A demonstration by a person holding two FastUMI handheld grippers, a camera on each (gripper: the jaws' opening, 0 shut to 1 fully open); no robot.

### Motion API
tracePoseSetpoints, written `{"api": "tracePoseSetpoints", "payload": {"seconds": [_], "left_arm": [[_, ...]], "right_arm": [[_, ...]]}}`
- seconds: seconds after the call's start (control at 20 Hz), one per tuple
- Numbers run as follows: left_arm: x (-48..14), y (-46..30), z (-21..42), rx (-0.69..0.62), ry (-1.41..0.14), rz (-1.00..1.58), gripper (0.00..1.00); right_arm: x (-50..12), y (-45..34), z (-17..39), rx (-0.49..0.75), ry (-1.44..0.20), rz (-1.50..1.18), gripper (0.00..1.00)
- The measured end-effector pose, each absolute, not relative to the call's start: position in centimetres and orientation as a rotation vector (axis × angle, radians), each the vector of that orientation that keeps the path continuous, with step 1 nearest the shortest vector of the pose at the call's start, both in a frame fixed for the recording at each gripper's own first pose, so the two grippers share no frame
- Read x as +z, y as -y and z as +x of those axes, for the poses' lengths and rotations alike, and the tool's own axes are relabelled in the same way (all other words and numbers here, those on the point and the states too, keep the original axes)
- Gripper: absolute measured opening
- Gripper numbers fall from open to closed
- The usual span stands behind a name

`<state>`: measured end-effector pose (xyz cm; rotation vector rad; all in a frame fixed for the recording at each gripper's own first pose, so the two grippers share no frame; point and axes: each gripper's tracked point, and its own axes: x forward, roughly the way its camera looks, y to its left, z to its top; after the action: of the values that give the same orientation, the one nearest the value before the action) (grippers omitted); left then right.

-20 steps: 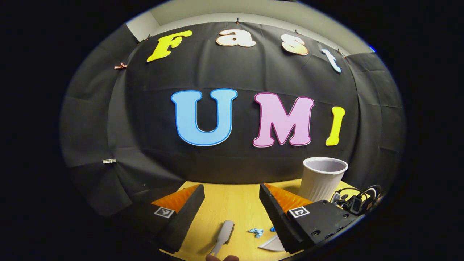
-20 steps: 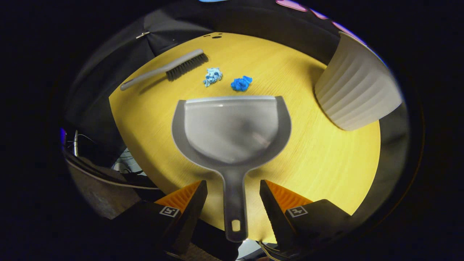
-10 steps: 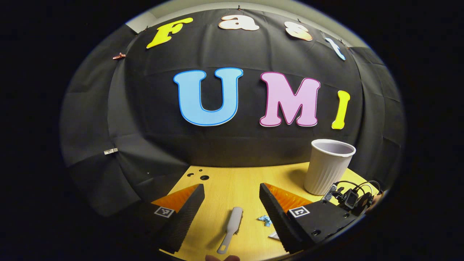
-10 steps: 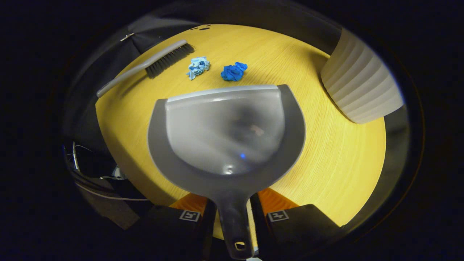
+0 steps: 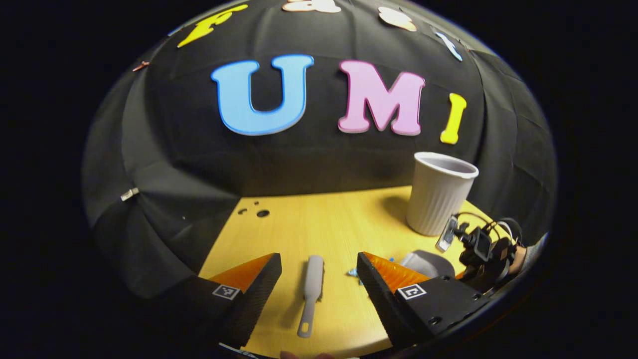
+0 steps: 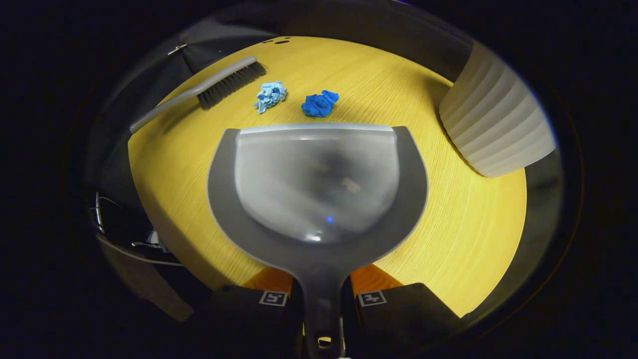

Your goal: Pick up the small broom and dustpan from the desktop, sweep the trash into the dustpan with the broom, and then empty the trash into the garbage bin.

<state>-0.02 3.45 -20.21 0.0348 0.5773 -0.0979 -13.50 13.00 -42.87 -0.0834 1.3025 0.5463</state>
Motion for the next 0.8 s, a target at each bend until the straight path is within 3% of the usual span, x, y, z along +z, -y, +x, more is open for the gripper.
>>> {"api": "tracePoseSetpoints", "payload": {"seconds": [0.5,0.8], "left_arm": [[-34.5,-4.7,-0.6,-0.146,-1.08,0.076,0.99],[-38.8,-4.4,0.0,-0.131,-1.222,0.025,0.94]], "right_arm": [[-41.3,-12.3,-13.7,0.635,-1.258,-0.074,0.36],[-41.0,-11.1,-13.1,0.654,-1.234,-0.056,0.36]]}}
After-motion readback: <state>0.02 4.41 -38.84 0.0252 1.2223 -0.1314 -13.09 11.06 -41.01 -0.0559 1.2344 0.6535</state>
